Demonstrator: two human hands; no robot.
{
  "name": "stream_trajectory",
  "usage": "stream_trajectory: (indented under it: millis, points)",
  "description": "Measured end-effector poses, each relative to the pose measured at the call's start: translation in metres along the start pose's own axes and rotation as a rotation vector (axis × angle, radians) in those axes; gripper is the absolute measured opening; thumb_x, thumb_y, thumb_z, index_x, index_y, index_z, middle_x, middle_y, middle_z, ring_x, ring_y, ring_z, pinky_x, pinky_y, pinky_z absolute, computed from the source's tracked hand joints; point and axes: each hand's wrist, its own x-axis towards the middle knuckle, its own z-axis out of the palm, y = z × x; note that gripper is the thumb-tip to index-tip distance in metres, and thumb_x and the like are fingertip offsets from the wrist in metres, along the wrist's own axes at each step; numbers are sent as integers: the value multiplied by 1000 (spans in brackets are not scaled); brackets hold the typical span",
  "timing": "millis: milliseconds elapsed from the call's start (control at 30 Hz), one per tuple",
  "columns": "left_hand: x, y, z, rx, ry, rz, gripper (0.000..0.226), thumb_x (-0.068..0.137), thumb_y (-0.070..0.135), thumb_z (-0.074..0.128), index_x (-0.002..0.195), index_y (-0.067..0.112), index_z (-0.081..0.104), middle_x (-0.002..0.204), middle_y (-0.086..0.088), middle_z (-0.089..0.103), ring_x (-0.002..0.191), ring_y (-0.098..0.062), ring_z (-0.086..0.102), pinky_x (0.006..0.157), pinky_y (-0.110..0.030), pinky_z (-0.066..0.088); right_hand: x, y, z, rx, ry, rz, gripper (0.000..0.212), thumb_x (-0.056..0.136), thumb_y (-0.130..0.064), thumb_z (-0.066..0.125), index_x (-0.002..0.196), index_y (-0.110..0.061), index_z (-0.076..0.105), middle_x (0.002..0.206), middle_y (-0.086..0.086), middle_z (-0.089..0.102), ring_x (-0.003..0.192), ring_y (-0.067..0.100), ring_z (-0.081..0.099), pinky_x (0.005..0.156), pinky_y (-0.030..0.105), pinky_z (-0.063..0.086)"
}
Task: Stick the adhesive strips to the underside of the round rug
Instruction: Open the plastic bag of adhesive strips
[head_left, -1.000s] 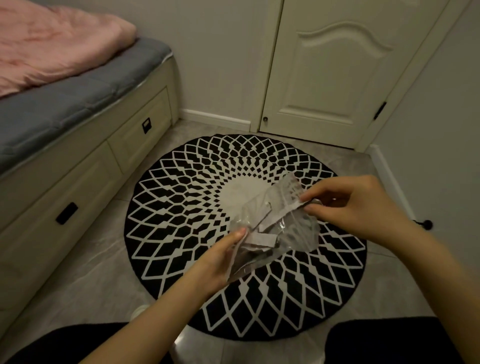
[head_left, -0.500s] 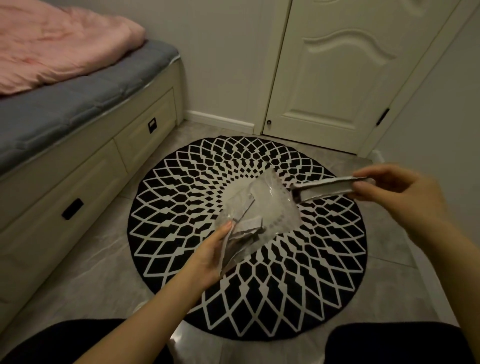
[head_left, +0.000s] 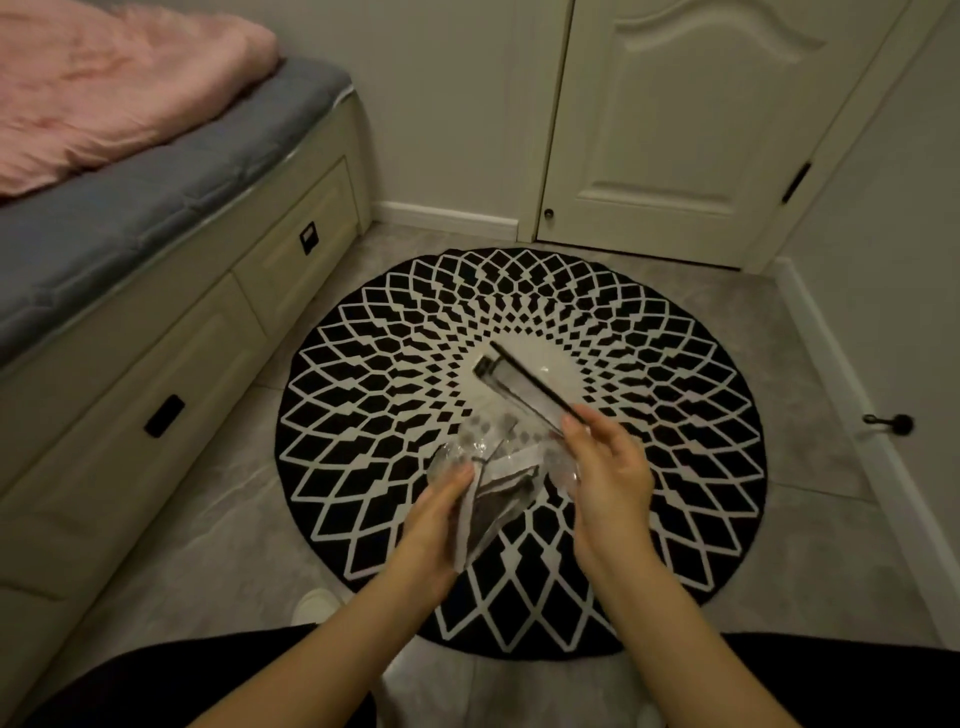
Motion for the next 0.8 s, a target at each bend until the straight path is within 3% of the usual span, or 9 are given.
stream_trajectory:
  millis: [133, 200, 267, 333, 400, 467, 533, 700, 800]
  points:
    - [0, -10, -1, 53, -28, -60, 45, 82, 35, 65, 125, 21, 58, 119, -12, 66, 109, -31, 63, 90, -44, 50, 4, 19, 8, -272, 89, -266, 23, 84, -8, 66, 84, -31, 66, 92, -10, 67, 89, 3, 64, 77, 16, 53]
    - [0, -11, -5, 150, -60, -134, 56, 75, 37, 74, 126, 22, 56, 121, -10, 65, 113, -31, 61, 98, -47, 45, 10, 20, 7, -326, 68, -322, 25, 84, -7, 66, 83, -32, 65, 91, -11, 66, 87, 0, 63, 72, 10, 51]
    - [2, -6, -9, 345, 11, -163, 83, 61, 38, 84, 135, 26, 47, 130, -7, 58, 120, -28, 54, 105, -50, 37, 17, 21, 3, -366, -17, -359, 25, 83, -6, 67, 83, -31, 67, 90, -11, 67, 83, -2, 63, 70, 9, 50]
    - [6, 4, -13, 644, 185, -90, 97, 64, 23, 84, 144, 28, 30, 147, -5, 38, 132, -27, 39, 108, -49, 35, 22, 23, -1, -396, -147, -356, 23, 81, -3, 69, 83, -26, 69, 86, -10, 69, 80, -2, 64, 71, 11, 50]
    - [9, 14, -13, 912, 245, 80, 87, 73, 12, 76, 144, 27, 28, 151, -1, 27, 137, -22, 31, 110, -43, 35, 26, 27, -7, -434, -238, -303, 25, 79, -1, 70, 80, -26, 71, 80, -12, 71, 78, 0, 65, 69, 11, 51]
    - [11, 23, -9, 848, 145, 115, 55, 82, 12, 67, 132, 22, 45, 142, -3, 42, 127, -19, 43, 107, -39, 38, 29, 32, -12, -448, -292, -217, 25, 79, 0, 70, 81, -25, 71, 83, -9, 71, 80, 4, 66, 67, 13, 51]
    - [13, 27, -4, 690, 106, 15, 31, 87, 12, 62, 117, 16, 56, 126, -9, 57, 115, -22, 55, 102, -40, 43, 31, 37, -16, -450, -327, -154, 24, 79, 0, 69, 82, -24, 71, 89, -4, 70, 84, 9, 67, 69, 15, 52]
    - [22, 19, -6, 724, 221, -53, 11, 89, 24, 61, 92, 14, 64, 97, -8, 70, 93, -22, 68, 90, -40, 54, 33, 42, -22, -487, -334, -91, 23, 79, -1, 70, 82, -24, 70, 90, -4, 70, 82, 9, 68, 70, 22, 56]
    - [15, 9, -14, 729, 154, -23, 10, 91, 23, 58, 98, 18, 63, 97, -3, 68, 84, -13, 68, 67, -25, 54, 36, 42, -29, -515, -286, -89, 20, 79, -5, 71, 85, -24, 70, 91, -5, 70, 79, 9, 68, 68, 20, 56]
